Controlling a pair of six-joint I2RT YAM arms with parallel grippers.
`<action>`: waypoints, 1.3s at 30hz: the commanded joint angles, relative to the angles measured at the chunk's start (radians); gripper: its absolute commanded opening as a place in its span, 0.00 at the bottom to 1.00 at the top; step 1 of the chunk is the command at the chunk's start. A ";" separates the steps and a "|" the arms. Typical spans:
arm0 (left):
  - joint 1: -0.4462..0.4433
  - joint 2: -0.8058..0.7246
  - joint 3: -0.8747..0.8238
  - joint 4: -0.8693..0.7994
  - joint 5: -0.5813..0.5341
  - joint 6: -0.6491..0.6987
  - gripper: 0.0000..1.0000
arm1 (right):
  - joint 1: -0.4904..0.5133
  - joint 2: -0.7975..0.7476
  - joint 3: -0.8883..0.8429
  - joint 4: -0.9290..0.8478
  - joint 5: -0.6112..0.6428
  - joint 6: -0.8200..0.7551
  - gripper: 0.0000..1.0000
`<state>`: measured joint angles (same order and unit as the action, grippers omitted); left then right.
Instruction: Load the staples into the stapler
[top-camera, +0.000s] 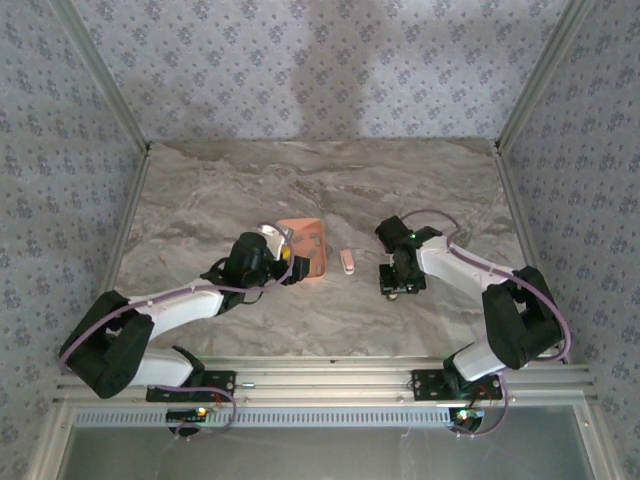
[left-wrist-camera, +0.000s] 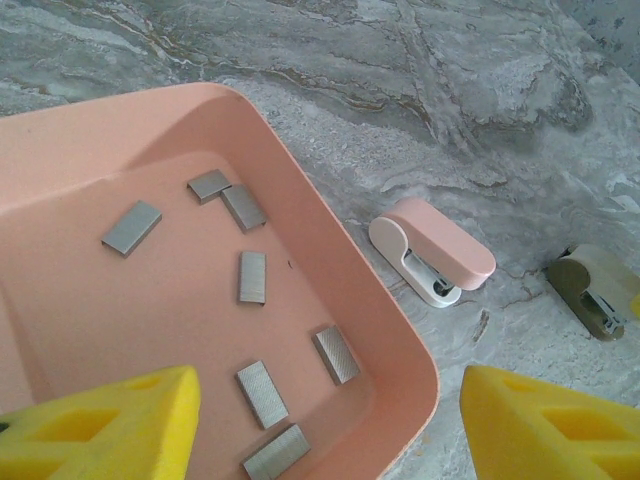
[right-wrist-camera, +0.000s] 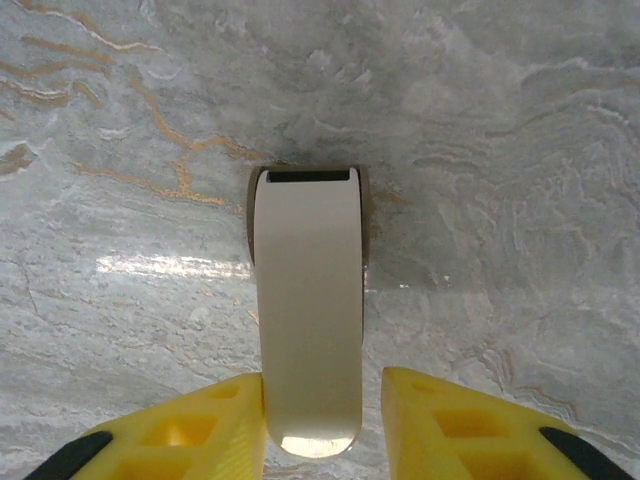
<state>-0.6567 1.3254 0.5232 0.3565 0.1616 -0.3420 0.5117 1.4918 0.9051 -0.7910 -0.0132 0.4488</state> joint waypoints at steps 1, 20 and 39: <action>-0.007 -0.004 0.019 0.020 0.009 -0.005 0.70 | 0.001 0.012 -0.002 -0.002 -0.005 0.011 0.30; 0.015 -0.154 -0.058 -0.048 -0.085 0.010 0.70 | 0.011 0.190 0.278 0.017 0.015 -0.080 0.23; 0.056 -0.246 -0.095 -0.099 -0.126 0.014 0.72 | 0.020 0.354 0.423 0.003 -0.030 -0.145 0.33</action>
<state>-0.6075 1.0916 0.4332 0.2600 0.0502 -0.3412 0.5285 1.8328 1.3006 -0.7631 -0.0334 0.3176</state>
